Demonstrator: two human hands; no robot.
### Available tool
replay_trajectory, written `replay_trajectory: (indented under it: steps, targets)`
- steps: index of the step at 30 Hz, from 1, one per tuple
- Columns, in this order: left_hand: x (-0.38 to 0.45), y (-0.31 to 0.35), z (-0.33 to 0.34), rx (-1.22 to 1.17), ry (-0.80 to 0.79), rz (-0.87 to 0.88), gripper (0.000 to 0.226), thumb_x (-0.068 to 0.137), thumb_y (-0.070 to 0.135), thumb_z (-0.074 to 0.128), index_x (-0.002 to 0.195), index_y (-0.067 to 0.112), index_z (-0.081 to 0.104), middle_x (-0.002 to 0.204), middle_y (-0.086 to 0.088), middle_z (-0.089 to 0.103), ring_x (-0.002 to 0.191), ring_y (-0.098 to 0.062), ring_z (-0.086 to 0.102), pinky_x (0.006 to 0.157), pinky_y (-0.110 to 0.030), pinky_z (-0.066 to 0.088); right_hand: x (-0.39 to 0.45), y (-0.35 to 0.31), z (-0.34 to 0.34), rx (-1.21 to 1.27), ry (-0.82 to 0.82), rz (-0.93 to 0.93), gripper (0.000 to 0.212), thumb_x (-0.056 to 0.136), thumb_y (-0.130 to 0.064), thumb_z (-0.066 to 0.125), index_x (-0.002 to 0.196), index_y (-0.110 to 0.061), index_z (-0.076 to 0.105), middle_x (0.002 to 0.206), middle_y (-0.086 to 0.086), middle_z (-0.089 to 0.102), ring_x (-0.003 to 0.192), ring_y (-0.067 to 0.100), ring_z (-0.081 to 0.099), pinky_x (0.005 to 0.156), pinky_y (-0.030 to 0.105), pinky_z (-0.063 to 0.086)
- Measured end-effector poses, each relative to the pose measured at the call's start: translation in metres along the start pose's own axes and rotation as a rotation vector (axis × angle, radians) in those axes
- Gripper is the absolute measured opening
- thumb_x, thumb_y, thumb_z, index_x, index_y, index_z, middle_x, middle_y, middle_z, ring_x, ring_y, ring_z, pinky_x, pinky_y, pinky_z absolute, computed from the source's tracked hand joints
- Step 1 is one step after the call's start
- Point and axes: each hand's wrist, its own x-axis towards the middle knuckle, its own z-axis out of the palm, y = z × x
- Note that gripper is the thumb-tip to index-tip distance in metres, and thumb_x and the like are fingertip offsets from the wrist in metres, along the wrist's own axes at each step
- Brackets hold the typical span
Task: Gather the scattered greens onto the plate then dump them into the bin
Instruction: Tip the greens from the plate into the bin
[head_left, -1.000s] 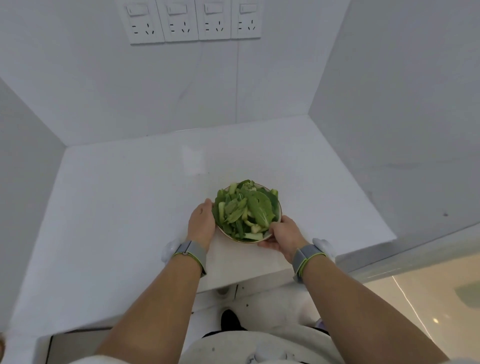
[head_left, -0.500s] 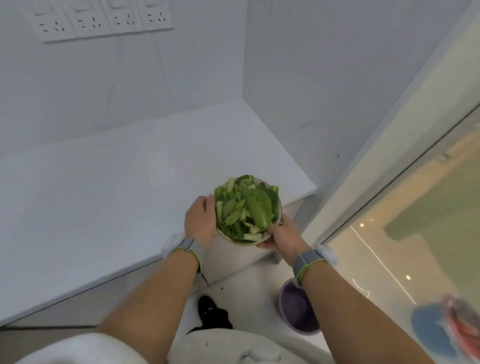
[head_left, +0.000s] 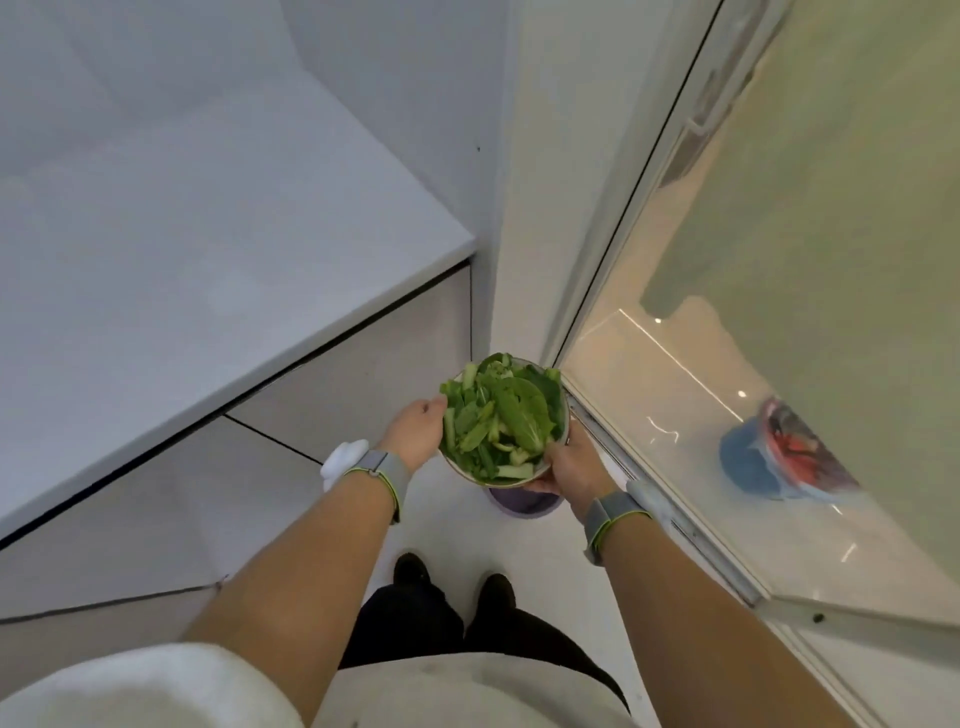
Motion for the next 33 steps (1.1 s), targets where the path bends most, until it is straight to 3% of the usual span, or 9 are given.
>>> replay_trajectory:
  steps: [4, 9, 11, 14, 19, 22, 25, 28, 33]
  targets:
    - [0.014, 0.000, 0.040, 0.015, -0.091, -0.041, 0.041, 0.099, 0.052, 0.032, 0.102, 0.020, 0.058, 0.115, -0.012, 0.065, 0.105, -0.029, 0.061, 0.097, -0.045, 0.051, 0.026, 0.025, -0.027, -0.095, 0.082, 0.043, 0.020, 0.091, -0.024, 0.057, 0.108, -0.020, 0.046, 0.106, 0.019, 0.064, 0.071, 0.032, 0.072, 0.057, 0.046, 0.060]
    - [0.067, -0.022, 0.098, 0.088, -0.111, -0.134, 0.053, 0.101, 0.049, 0.026, 0.132, 0.013, 0.049, 0.129, -0.012, 0.057, 0.118, -0.030, 0.054, 0.098, -0.029, 0.039, 0.075, 0.078, -0.041, -0.037, 0.131, 0.133, 0.017, 0.081, -0.015, 0.053, 0.094, -0.023, 0.047, 0.088, 0.018, 0.066, 0.050, 0.026, 0.065, 0.046, 0.031, 0.054]
    - [0.079, -0.031, 0.113, 0.112, -0.111, -0.143, 0.050, 0.104, 0.042, 0.024, 0.131, 0.009, 0.049, 0.129, -0.014, 0.057, 0.117, -0.030, 0.053, 0.092, -0.030, 0.037, 0.086, 0.094, -0.041, 0.010, 0.140, 0.174, 0.020, 0.075, -0.012, 0.052, 0.091, -0.023, 0.050, 0.081, 0.015, 0.066, 0.055, 0.028, 0.063, 0.047, 0.032, 0.055]
    - [0.113, -0.055, 0.147, 0.059, -0.133, -0.222, 0.049, 0.103, 0.042, 0.024, 0.136, 0.012, 0.045, 0.133, -0.012, 0.055, 0.120, -0.031, 0.053, 0.106, -0.041, 0.041, 0.121, 0.141, -0.046, 0.048, 0.200, 0.231, 0.026, 0.080, -0.009, 0.049, 0.104, -0.019, 0.048, 0.092, 0.017, 0.065, 0.065, 0.031, 0.063, 0.051, 0.033, 0.053]
    - [0.188, -0.139, 0.225, -0.005, -0.129, -0.343, 0.041, 0.103, 0.024, 0.030, 0.130, -0.004, 0.046, 0.134, -0.026, 0.050, 0.123, -0.042, 0.051, 0.106, -0.048, 0.043, 0.209, 0.243, -0.052, 0.136, 0.259, 0.318, 0.036, 0.084, -0.008, 0.051, 0.119, -0.015, 0.049, 0.104, 0.016, 0.064, 0.076, 0.032, 0.066, 0.052, 0.035, 0.055]
    - [0.207, -0.170, 0.267, -0.171, -0.145, -0.431, 0.057, 0.098, 0.037, 0.031, 0.127, -0.007, 0.050, 0.129, -0.032, 0.055, 0.121, -0.046, 0.053, 0.104, -0.055, 0.045, 0.249, 0.278, -0.059, 0.081, 0.335, 0.374, 0.029, 0.088, -0.009, 0.051, 0.117, -0.013, 0.048, 0.112, 0.018, 0.060, 0.088, 0.037, 0.065, 0.050, 0.037, 0.057]
    - [0.230, -0.188, 0.288, -0.217, -0.200, -0.514, 0.060, 0.100, 0.048, 0.026, 0.138, 0.006, 0.046, 0.135, -0.022, 0.056, 0.124, -0.039, 0.053, 0.108, -0.048, 0.043, 0.285, 0.295, -0.062, -0.001, 0.358, 0.420, 0.028, 0.092, -0.007, 0.046, 0.119, -0.012, 0.046, 0.118, 0.018, 0.057, 0.096, 0.042, 0.063, 0.050, 0.041, 0.059]
    - [0.246, -0.200, 0.299, -0.299, -0.240, -0.585, 0.058, 0.101, 0.052, 0.028, 0.137, 0.010, 0.047, 0.127, -0.018, 0.060, 0.115, -0.034, 0.061, 0.097, -0.039, 0.051, 0.316, 0.300, -0.059, -0.092, 0.394, 0.447, 0.028, 0.090, -0.007, 0.049, 0.117, -0.011, 0.041, 0.119, 0.017, 0.053, 0.096, 0.042, 0.061, 0.046, 0.039, 0.058]
    - [0.260, -0.209, 0.311, -0.316, -0.338, -0.583, 0.062, 0.100, 0.053, 0.029, 0.137, 0.005, 0.046, 0.119, -0.015, 0.058, 0.101, -0.027, 0.059, 0.089, -0.039, 0.052, 0.351, 0.289, -0.041, -0.303, 0.418, 0.469, 0.044, 0.083, -0.006, 0.050, 0.124, -0.009, 0.034, 0.098, 0.018, 0.055, 0.091, 0.047, 0.063, 0.073, 0.057, 0.058]
